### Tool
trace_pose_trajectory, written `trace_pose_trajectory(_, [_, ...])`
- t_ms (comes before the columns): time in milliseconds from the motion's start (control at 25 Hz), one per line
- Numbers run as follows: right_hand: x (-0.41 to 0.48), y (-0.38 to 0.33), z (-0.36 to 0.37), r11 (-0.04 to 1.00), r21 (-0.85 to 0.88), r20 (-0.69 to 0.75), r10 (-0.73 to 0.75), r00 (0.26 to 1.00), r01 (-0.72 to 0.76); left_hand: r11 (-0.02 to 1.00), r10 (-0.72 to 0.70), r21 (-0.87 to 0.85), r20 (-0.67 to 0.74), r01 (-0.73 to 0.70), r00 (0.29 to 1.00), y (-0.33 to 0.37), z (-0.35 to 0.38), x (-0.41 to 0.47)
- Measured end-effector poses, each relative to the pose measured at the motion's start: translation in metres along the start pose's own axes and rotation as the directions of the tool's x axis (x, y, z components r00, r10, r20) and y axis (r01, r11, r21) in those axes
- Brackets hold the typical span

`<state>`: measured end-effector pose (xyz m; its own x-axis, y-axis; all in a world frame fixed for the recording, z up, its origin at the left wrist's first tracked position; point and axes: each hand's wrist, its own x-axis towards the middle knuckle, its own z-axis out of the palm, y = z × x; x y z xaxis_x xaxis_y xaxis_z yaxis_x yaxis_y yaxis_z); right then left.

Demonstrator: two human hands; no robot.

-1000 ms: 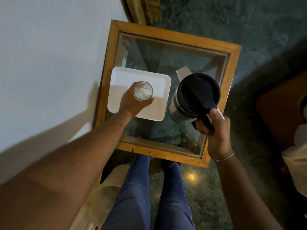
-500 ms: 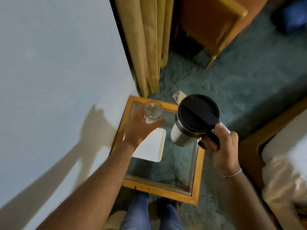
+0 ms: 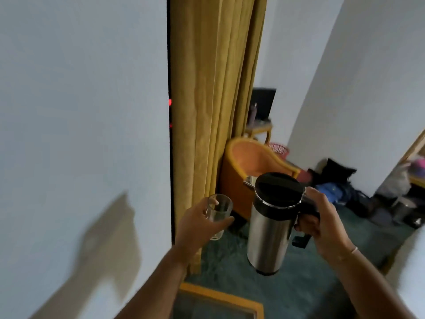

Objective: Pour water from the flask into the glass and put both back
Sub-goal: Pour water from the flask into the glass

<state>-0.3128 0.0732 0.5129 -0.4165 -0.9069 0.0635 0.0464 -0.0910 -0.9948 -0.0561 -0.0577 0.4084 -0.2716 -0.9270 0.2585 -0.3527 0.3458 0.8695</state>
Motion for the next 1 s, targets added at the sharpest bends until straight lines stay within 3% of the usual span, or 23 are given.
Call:
trace_pose_trajectory(240, [0.032,-0.146,0.002,1.0,0.0,0.023,-0.025,0.999,0.025,0.993,0.117,-0.005,-0.019,-0.117,0.993,0.106,-0.05,0.05])
trace_pose_trajectory(480, [0.054,-0.26,0.02,0.945,-0.308,0.164,-0.058,0.985,0.107,0.986,0.165,-0.004,-0.071,-0.165,0.984,0.169,-0.076,0.064])
trace_pose_trajectory(840, [0.076,-0.324,0.052,0.767,-0.64,0.268,0.181,0.946,0.034,0.976,0.207,0.089,-0.088,-0.2,0.974,0.202,-0.089,0.069])
trace_pose_trajectory(1000, [0.075,-0.338,0.074,0.629,-0.772,0.284,0.21,0.936,0.093,0.969,0.217,0.137,-0.093,-0.204,0.972,0.207,-0.092,0.072])
